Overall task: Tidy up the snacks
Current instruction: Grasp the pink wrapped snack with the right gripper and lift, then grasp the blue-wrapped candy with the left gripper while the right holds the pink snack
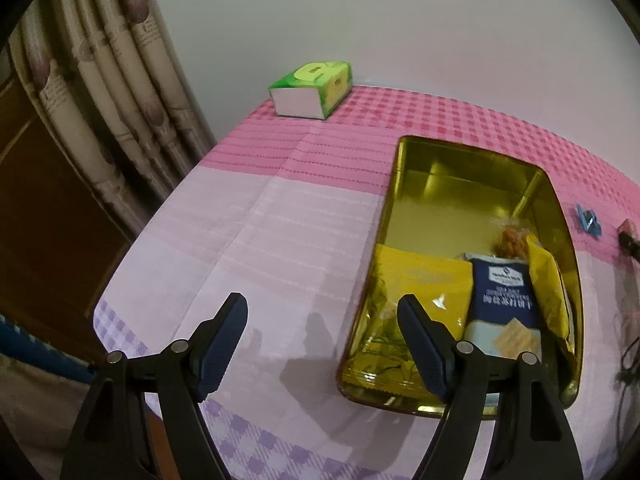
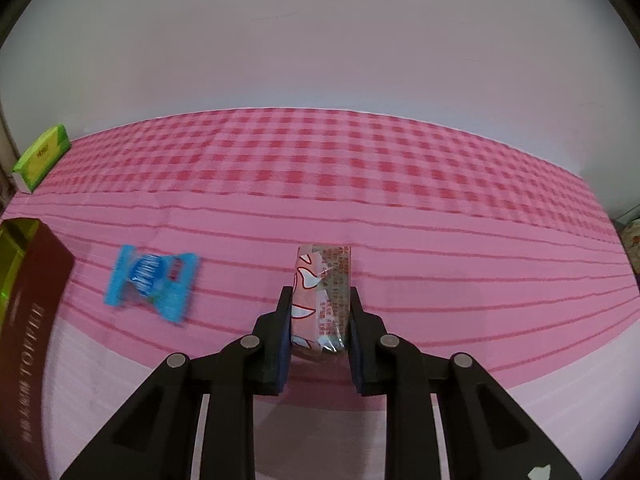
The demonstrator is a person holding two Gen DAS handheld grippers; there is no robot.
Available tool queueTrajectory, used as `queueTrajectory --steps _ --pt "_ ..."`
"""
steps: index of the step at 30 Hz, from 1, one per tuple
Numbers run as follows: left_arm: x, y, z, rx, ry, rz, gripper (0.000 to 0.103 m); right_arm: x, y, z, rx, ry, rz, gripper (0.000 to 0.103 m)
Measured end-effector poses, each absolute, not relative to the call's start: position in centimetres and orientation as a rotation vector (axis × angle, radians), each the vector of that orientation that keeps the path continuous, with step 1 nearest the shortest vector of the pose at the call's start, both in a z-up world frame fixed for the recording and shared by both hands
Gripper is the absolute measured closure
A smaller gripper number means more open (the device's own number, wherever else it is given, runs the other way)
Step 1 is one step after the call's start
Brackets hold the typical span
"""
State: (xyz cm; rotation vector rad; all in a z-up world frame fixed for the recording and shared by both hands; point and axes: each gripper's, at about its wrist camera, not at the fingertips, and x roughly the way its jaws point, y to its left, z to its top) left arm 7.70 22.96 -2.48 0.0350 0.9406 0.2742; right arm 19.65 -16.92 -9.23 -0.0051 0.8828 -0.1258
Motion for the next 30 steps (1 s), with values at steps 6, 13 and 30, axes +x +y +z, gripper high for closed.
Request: queueTrajectory --steps 6,13,30 --pt "7.4 19.7 -0.7 0.083 0.889 0.197 0.025 19.4 -19.4 -9.3 -0.020 0.878 -0.118 0.082" --pt "9.0 12.8 1.2 0.166 0.855 -0.002 0.025 19.6 -20.9 -9.3 -0.073 0.878 -0.063 0.082" --pt "14.6 0.2 -1.7 0.255 0.909 -0.248 0.025 19.5 -21.0 -9.5 -0.063 0.879 -0.061 0.081"
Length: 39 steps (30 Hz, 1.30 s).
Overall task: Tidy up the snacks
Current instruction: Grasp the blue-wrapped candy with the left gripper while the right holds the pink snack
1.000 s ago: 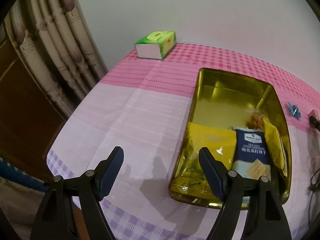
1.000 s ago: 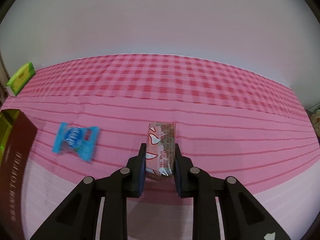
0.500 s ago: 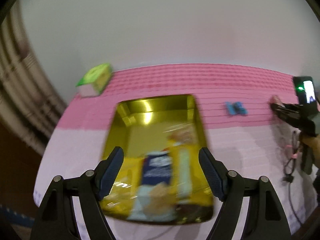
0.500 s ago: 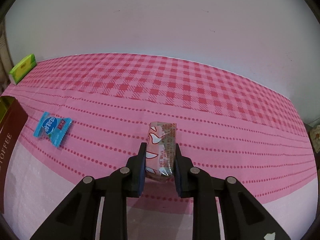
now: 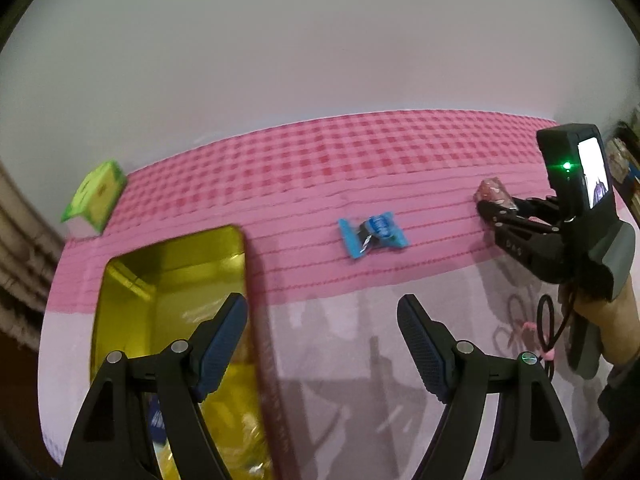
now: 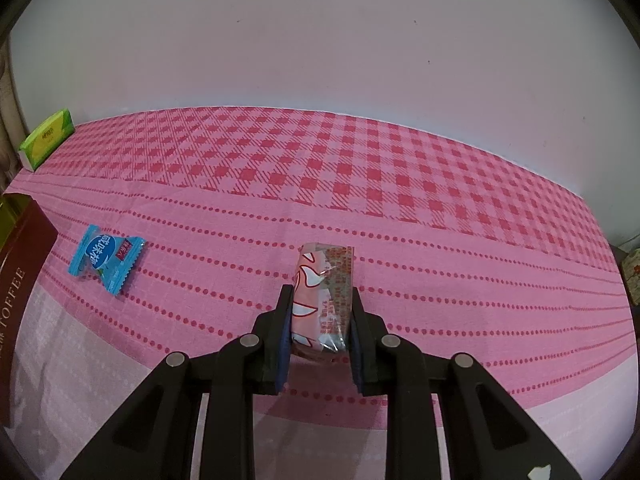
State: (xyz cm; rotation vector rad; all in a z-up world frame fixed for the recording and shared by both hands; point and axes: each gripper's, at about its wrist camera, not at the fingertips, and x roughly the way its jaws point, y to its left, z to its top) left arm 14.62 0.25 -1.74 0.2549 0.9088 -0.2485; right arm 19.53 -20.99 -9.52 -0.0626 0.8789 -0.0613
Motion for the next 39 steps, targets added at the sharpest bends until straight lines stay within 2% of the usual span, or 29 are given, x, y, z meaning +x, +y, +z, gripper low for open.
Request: queueTrajectory --steps 17,34,39 --pt "21.2 -2.1 -4.8 0.323 0.985 -0.308 0.025 19.5 -21.0 -9.6 -0.038 0.880 -0.053 0.080" --pt "23.7 -4.2 -6.8 0.287 1.013 -0.328 0.026 19.4 -21.1 -9.5 -0.028 0.880 -0.052 0.079" --pt "24.2 -4.3 -7.2 0.304 1.016 -0.319 0.030 19.3 -21.1 -9.5 -0.027 0.880 -0.055 0.079"
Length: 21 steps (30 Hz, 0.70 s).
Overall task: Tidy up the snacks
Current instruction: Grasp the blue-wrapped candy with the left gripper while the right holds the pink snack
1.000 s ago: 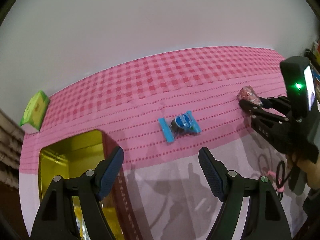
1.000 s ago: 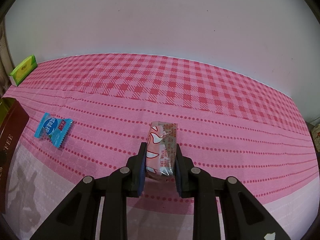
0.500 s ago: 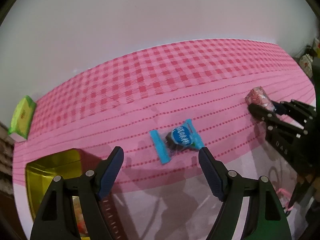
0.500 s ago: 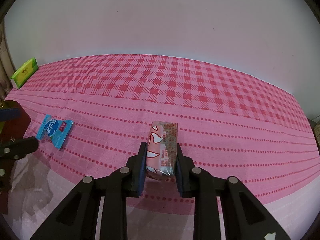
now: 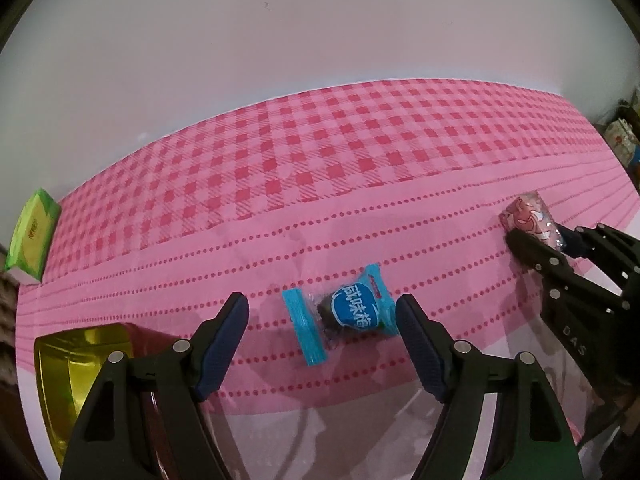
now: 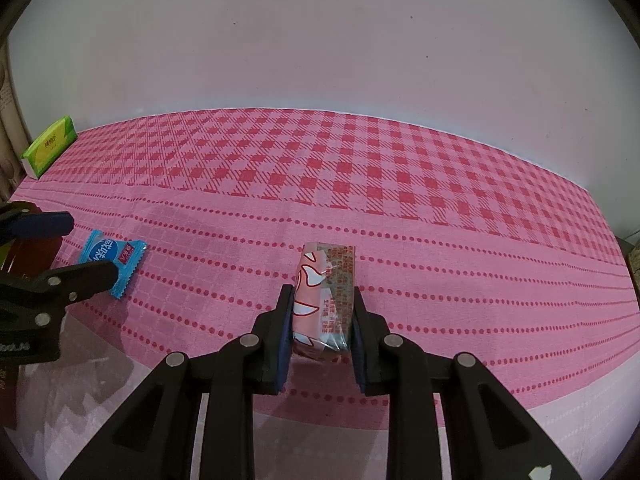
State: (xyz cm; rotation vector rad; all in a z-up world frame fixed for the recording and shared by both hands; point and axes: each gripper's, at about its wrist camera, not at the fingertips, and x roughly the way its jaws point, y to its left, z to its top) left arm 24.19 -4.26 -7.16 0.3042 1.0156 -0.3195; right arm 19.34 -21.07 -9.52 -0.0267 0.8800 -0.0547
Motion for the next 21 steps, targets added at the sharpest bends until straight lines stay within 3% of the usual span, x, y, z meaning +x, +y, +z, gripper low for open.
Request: queueTrajectory --steps 17,21 --pt "24.5 -5.8 -8.3 0.381 1.014 -0.344 0.048 19.4 -21.1 -9.5 -0.026 0.880 -0.054 0.079" --pt "24.6 -6.1 -8.5 0.357 1.024 -0.361 0.058 19.4 -21.1 -9.5 -0.027 0.880 -0.054 0.079"
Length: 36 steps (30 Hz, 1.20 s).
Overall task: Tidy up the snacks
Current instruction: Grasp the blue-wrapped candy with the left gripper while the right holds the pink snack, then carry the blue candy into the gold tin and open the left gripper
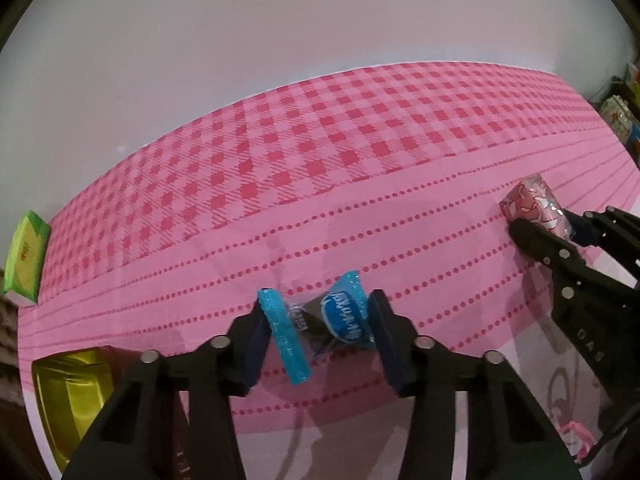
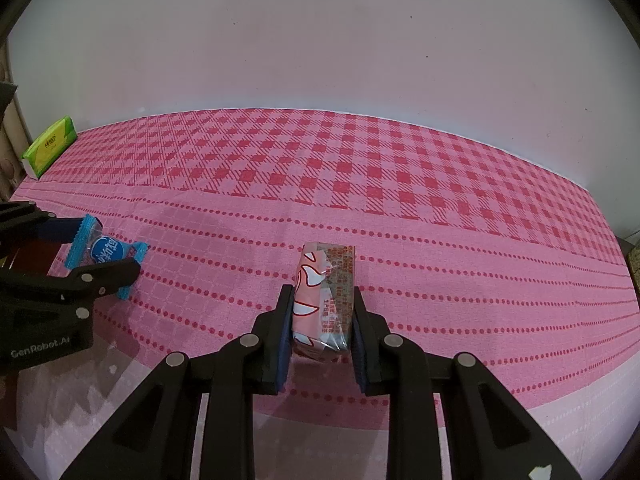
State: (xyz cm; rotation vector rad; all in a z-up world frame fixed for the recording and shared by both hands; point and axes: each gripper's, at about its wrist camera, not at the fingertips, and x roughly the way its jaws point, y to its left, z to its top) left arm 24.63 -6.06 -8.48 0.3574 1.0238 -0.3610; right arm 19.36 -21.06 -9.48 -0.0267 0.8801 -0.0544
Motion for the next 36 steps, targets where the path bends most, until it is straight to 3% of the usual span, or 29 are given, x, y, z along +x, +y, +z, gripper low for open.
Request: queueTrajectory --steps 15,36 --pt "24.4 -5.6 -8.2 0.323 1.026 -0.362 0.071 19.3 -21.1 -9.5 -0.026 0.880 -0.054 0.079" --pt "21.9 -5.1 -6.1 0.320 1.025 -0.333 0.074 19.3 -21.1 -9.5 -0.026 0.880 -0.055 0.079"
